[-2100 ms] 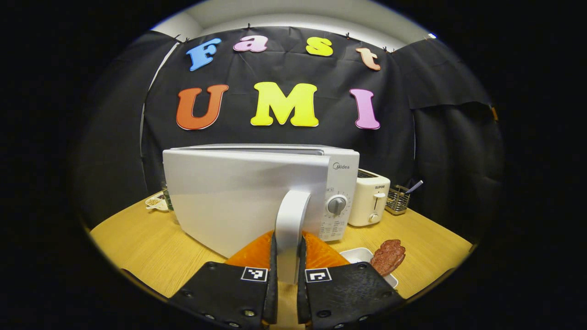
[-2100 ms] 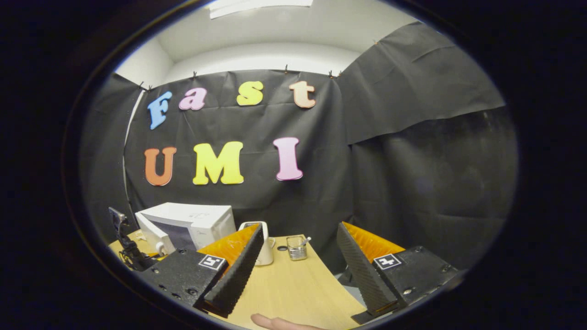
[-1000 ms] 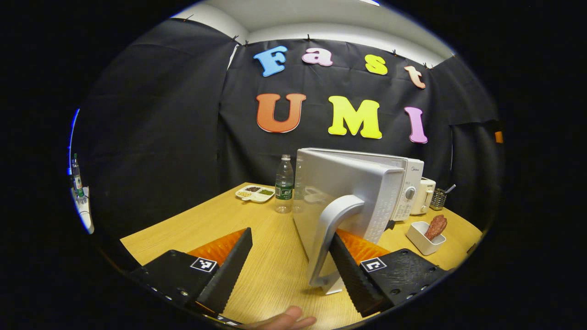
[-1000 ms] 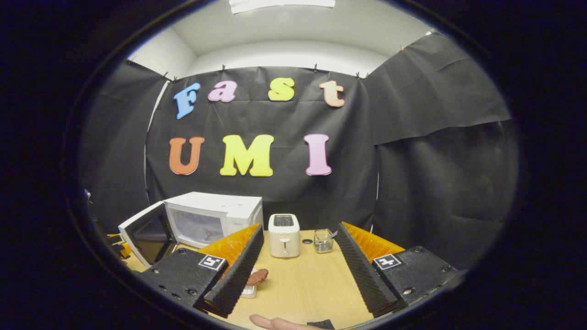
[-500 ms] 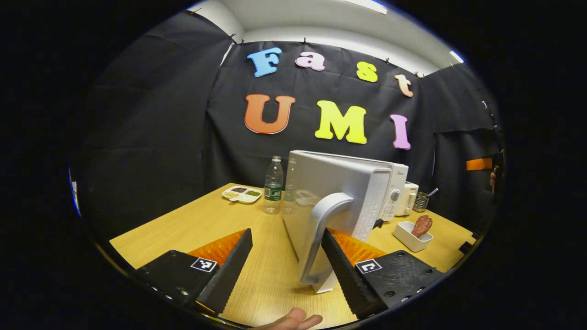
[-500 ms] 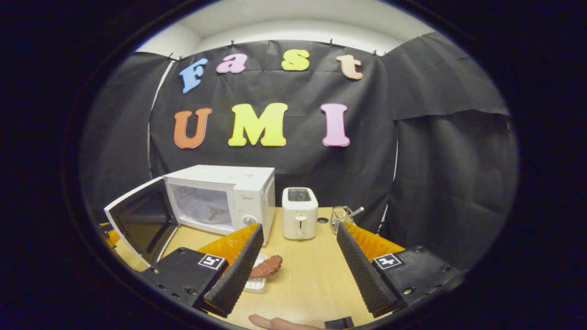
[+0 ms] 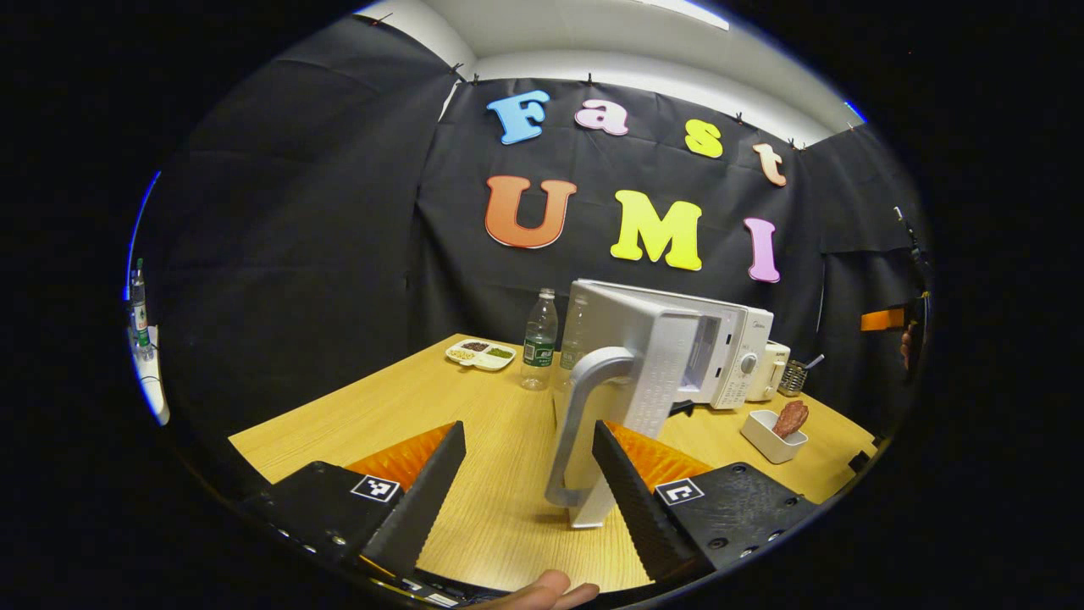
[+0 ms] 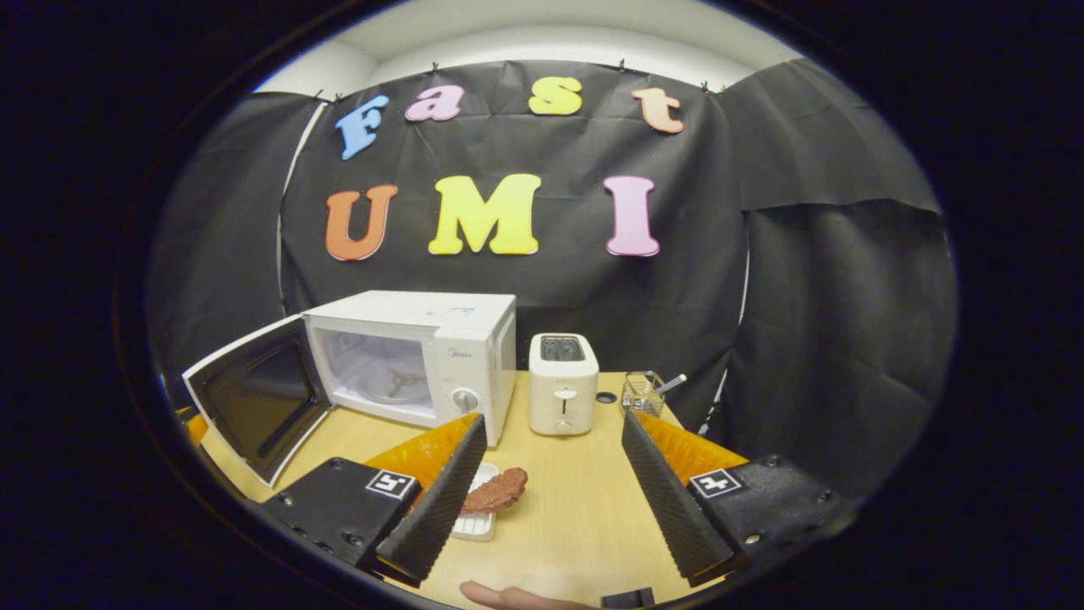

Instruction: Open the microwave oven with the left hand, put the food in, and close the microwave oven.

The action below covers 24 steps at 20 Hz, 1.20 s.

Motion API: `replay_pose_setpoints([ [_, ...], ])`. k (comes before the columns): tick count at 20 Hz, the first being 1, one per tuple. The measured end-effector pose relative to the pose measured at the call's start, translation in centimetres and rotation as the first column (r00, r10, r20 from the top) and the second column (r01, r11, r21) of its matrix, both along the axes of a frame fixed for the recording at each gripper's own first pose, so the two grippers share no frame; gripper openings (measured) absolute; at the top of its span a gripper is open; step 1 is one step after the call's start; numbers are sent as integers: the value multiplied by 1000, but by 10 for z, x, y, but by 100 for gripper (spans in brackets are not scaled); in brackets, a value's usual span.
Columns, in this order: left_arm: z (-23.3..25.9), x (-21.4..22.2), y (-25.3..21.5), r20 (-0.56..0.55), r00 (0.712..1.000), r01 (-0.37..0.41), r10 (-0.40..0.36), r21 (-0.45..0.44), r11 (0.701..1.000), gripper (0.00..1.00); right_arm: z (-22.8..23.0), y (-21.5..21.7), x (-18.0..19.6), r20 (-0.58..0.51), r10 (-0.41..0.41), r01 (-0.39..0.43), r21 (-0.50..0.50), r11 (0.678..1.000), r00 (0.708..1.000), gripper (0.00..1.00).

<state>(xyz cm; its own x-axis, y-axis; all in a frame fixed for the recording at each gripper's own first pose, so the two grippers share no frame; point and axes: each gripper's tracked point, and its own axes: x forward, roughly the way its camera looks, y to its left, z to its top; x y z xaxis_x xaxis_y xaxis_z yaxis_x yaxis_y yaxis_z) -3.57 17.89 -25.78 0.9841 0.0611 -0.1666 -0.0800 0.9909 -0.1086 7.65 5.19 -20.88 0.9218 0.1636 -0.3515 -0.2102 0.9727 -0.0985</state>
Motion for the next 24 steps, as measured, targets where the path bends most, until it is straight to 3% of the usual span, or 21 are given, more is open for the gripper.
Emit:
replay_pose_setpoints([
  [6,34,-28,-19,52,999,-19,16,48,999,93,-47,9,37,-164,84,-86,-4,996,983,100],
  [10,80,-19,-43,132,991,-12,-2,109,994,93,-86,17,53,-345,163,-163,29,986,924,100],
  [13,100,-8,-71,159,987,16,-38,141,990,93,-108,21,60,-472,235,-216,94,972,850,100],
  [16,115,-2,-97,191,979,28,-66,198,980,93,-129,26,61,-584,327,-265,193,945,743,97],
  [17,120,0,-104,202,977,27,-71,216,976,93,-134,29,61,-611,363,-279,232,932,703,85],
  [19,115,5,-128,180,978,63,-103,214,975,94,-147,31,58,-655,424,-288,311,906,626,82],
  [20,115,6,-141,179,977,81,-119,207,975,94,-154,31,59,-671,443,-281,343,896,595,90],
  [24,114,8,-175,175,968,147,-181,192,970,96,-183,31,61,-721,495,-189,466,864,485,82],
])
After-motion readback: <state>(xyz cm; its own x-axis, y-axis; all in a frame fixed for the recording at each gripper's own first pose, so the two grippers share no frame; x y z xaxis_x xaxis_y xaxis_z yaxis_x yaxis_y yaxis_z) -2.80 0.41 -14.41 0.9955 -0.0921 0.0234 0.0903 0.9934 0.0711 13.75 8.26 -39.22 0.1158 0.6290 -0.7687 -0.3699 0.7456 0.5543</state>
